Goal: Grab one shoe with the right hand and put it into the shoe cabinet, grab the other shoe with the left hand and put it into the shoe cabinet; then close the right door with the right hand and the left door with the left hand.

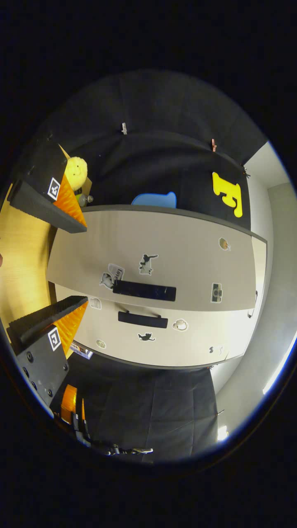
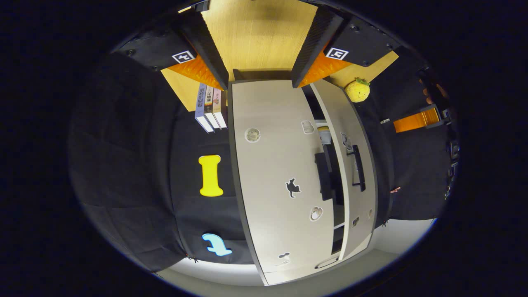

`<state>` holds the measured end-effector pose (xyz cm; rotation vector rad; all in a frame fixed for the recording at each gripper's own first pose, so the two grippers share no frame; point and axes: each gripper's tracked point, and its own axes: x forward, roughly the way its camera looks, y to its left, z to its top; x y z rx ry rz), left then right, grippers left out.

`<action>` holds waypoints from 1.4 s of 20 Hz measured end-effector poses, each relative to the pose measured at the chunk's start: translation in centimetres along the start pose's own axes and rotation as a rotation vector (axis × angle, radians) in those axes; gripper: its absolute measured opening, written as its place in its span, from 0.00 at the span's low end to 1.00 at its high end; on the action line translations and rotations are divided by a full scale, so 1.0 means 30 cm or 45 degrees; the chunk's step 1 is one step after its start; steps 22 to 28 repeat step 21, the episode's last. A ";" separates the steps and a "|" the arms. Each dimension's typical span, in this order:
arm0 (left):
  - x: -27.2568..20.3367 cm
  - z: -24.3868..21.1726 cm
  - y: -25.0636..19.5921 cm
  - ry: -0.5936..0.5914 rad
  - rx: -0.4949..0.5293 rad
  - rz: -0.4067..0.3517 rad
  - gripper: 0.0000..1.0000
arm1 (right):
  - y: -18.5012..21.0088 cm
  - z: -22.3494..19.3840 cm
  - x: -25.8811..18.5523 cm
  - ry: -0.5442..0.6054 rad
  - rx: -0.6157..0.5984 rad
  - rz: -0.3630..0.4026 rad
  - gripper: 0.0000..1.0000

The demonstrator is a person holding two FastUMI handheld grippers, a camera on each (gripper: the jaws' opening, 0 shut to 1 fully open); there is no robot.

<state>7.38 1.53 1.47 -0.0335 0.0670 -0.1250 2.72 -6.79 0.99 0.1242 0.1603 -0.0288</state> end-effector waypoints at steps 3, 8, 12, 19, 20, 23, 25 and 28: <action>-0.067 0.012 0.076 -0.032 0.031 0.088 0.96 | 0.089 0.068 0.003 -0.083 -0.006 0.016 0.98; -0.163 0.022 0.130 -0.103 0.047 0.110 0.95 | 0.183 0.087 -0.063 -0.159 0.019 -0.030 0.98; -0.196 -0.040 0.136 -0.061 0.059 0.078 0.95 | 0.218 0.026 -0.090 -0.126 0.013 -0.065 0.99; -0.213 -0.067 0.129 -0.038 0.053 0.001 0.95 | 0.266 0.023 -0.116 -0.143 0.004 -0.073 0.98; -0.213 -0.066 0.132 -0.041 0.051 -0.003 0.95 | 0.274 0.019 -0.126 -0.148 -0.006 -0.075 0.98; -0.213 -0.062 0.134 -0.048 0.051 -0.010 0.95 | 0.274 0.016 -0.135 -0.152 -0.014 -0.079 0.98; -0.213 -0.062 0.134 -0.048 0.051 -0.010 0.95 | 0.274 0.016 -0.135 -0.152 -0.014 -0.079 0.98; -0.213 -0.062 0.134 -0.048 0.051 -0.010 0.95 | 0.274 0.016 -0.135 -0.152 -0.014 -0.079 0.98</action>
